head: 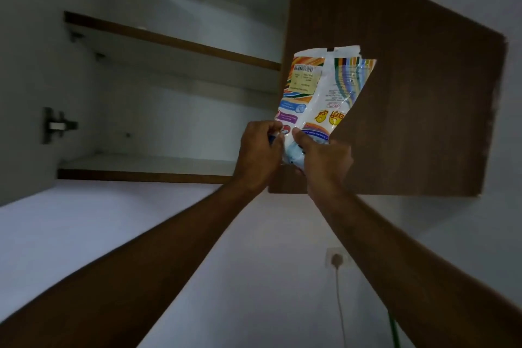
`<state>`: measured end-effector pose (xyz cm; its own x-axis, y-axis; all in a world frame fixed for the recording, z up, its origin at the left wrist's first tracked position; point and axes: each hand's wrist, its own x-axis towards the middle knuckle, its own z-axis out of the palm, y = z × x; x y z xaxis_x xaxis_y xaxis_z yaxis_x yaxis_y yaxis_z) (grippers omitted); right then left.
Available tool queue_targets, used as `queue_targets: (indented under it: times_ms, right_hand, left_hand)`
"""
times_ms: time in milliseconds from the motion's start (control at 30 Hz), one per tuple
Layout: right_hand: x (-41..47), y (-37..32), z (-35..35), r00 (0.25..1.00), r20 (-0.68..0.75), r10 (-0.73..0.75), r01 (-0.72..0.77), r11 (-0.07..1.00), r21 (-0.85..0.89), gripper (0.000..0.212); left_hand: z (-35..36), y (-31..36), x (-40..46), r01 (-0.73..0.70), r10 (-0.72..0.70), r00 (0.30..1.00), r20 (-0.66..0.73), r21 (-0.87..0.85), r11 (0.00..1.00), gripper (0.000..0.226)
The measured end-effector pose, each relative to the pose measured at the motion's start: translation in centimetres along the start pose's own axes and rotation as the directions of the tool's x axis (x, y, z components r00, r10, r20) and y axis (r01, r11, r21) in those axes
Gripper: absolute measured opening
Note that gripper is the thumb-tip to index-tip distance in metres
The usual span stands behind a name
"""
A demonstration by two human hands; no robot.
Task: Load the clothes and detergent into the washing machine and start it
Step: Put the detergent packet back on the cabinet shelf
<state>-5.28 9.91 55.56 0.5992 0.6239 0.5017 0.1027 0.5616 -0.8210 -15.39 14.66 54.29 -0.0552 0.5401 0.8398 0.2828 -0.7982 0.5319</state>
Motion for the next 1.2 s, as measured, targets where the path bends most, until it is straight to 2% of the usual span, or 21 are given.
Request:
queue_targets:
  times_ms: [133, 267, 467, 700, 833, 933, 1033, 1200]
  right_hand:
    - [-0.7, 0.3, 4.4, 0.998, 0.061, 0.022, -0.025, 0.999, 0.047, 0.052]
    - [-1.1, 0.9, 9.1, 0.994, 0.111, 0.010, -0.013, 1.000, 0.026, 0.047]
    - [-1.5, 2.6, 15.9, 0.989, 0.140, 0.049, -0.044, 0.998, -0.038, 0.058]
    - [-3.6, 5.8, 23.2, 0.962, 0.269, 0.039, -0.037, 0.999, -0.011, 0.038]
    - [-4.9, 7.0, 27.5, 0.946, 0.318, 0.055, -0.051, 0.998, -0.020, 0.035]
    - [-5.5, 7.8, 31.0, 0.938, 0.344, 0.050, -0.042, 0.999, -0.031, 0.038]
    - [-5.4, 8.1, 34.7, 0.935, 0.345, 0.075, -0.039, 0.993, -0.111, 0.043]
    - [-6.4, 8.1, 40.0, 0.901, 0.377, 0.214, -0.139, 0.966, -0.217, 0.058]
  left_hand:
    - [-4.0, -1.1, 0.6, 0.004, 0.000, 0.999, -0.043, 0.092, 0.996, 0.032]
    - [-8.0, -2.9, 2.4, 0.067, -0.060, 0.997, -0.053, 0.139, 0.988, 0.031]
    - [-11.6, -6.1, 3.8, 0.186, -0.178, 0.981, -0.082, 0.096, 0.978, 0.030]
    - [-13.9, -9.8, 3.9, 0.323, -0.317, 0.930, -0.184, 0.002, 0.946, 0.033]
    - [-16.3, -11.9, 4.6, 0.397, -0.406, 0.892, -0.199, -0.084, 0.914, 0.032]
    - [-18.6, -13.3, 5.6, 0.434, -0.464, 0.853, -0.238, -0.169, 0.885, 0.028]
    - [-20.6, -14.7, 6.7, 0.457, -0.495, 0.824, -0.276, -0.191, 0.869, 0.026]
    - [-23.0, -16.2, 6.9, 0.453, -0.501, 0.811, -0.303, -0.216, 0.865, 0.029]
